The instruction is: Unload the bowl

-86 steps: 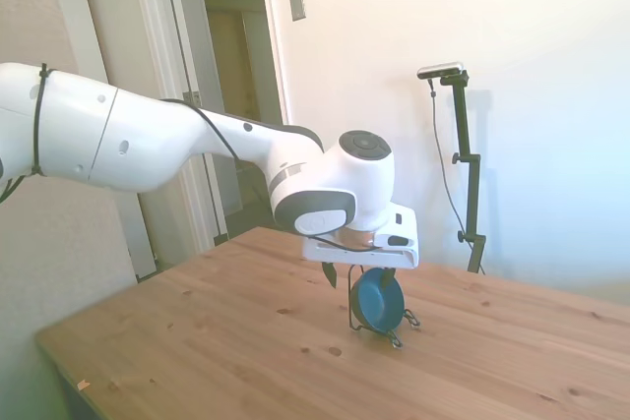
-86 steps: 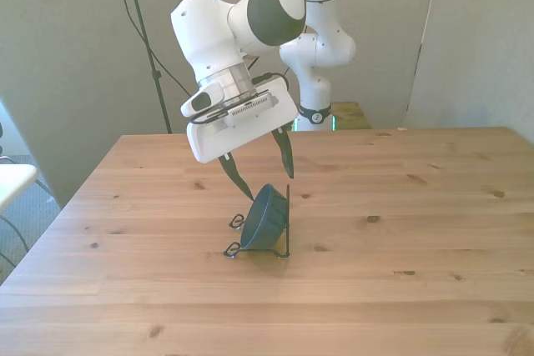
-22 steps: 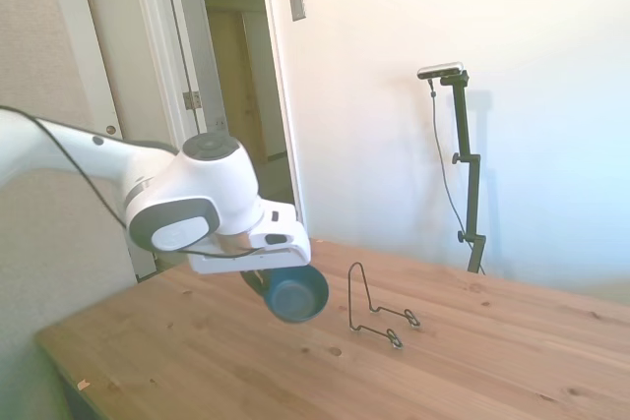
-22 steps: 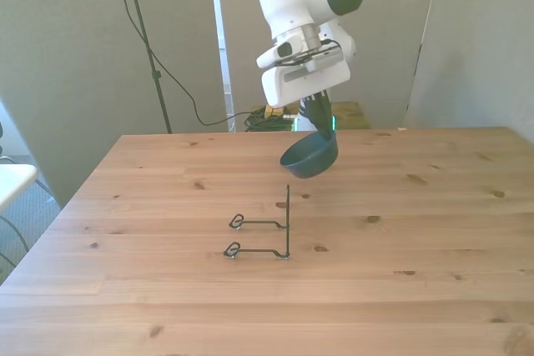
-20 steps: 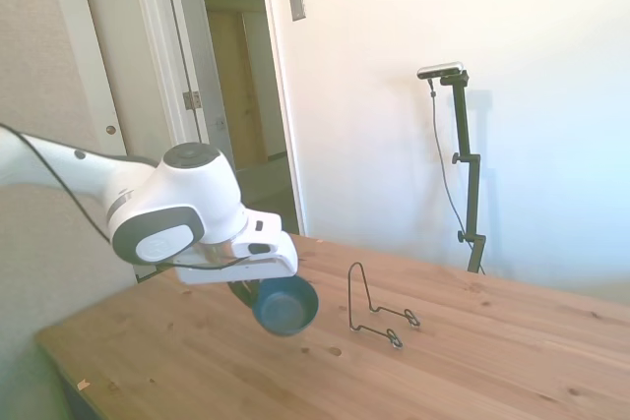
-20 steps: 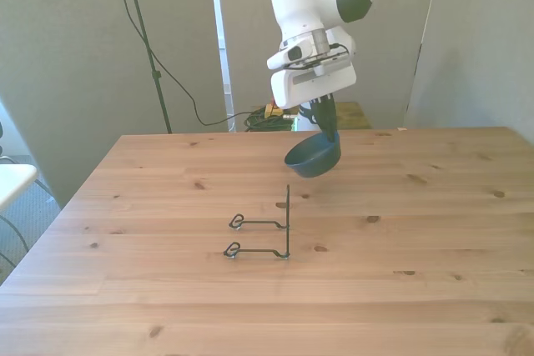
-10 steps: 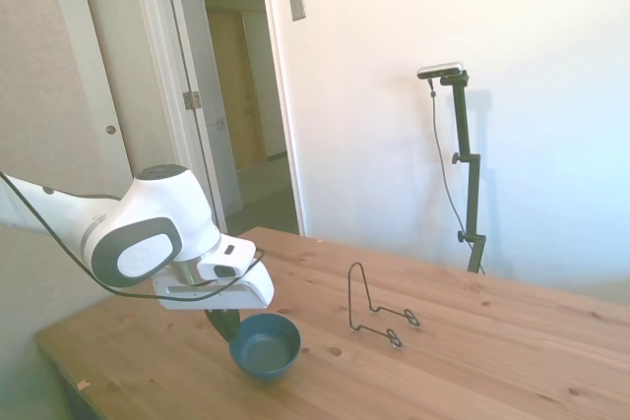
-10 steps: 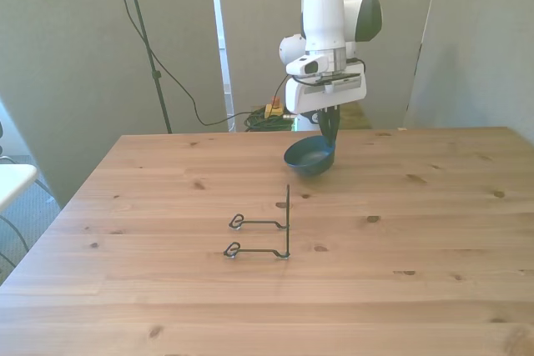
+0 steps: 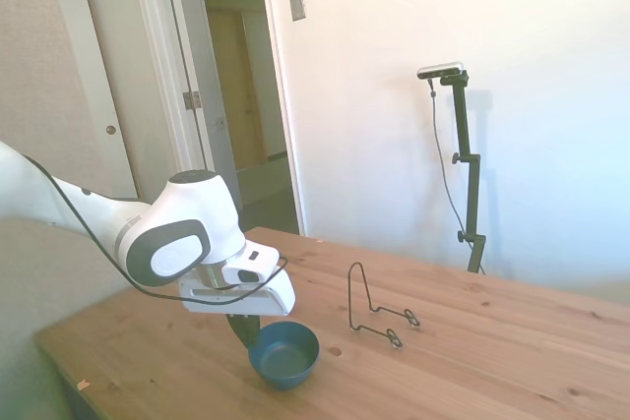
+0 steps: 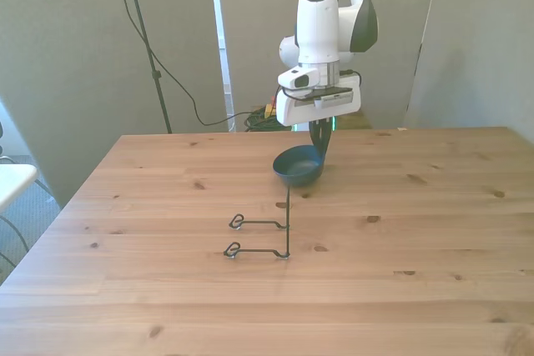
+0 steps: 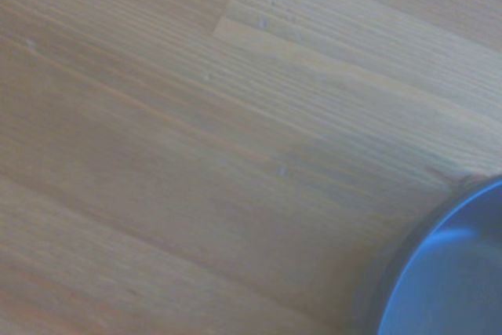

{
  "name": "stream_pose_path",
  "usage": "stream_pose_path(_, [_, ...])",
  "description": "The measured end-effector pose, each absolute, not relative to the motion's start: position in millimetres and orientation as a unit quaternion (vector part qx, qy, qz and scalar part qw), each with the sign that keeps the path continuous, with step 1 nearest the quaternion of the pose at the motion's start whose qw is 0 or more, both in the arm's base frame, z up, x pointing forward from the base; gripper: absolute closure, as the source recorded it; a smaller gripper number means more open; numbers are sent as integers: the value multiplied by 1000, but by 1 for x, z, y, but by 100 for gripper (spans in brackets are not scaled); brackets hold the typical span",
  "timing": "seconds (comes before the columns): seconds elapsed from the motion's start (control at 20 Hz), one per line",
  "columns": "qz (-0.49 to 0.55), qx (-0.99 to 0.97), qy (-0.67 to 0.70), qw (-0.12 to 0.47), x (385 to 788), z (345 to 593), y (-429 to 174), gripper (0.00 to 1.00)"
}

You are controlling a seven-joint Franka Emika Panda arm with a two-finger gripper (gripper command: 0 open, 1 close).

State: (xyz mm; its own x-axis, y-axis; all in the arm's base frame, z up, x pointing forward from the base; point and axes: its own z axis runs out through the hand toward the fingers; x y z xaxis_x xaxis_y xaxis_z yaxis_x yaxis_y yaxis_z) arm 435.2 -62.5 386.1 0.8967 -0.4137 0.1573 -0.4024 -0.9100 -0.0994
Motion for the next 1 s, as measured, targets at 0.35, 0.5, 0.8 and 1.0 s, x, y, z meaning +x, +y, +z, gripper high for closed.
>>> stream_pose_path(0.35, [-87, -971, 221, 15, 443, 386, -65, 0])
stream_pose_path(0.5, [-79, -970, 230, 10, 442, 385, -62, 0])
stream_pose_path(0.8, [-65, -971, 232, 9, 440, 386, -53, 0])
stream_pose_path(1.0, [-68, -962, 263, -10, 437, 393, -41, 0])
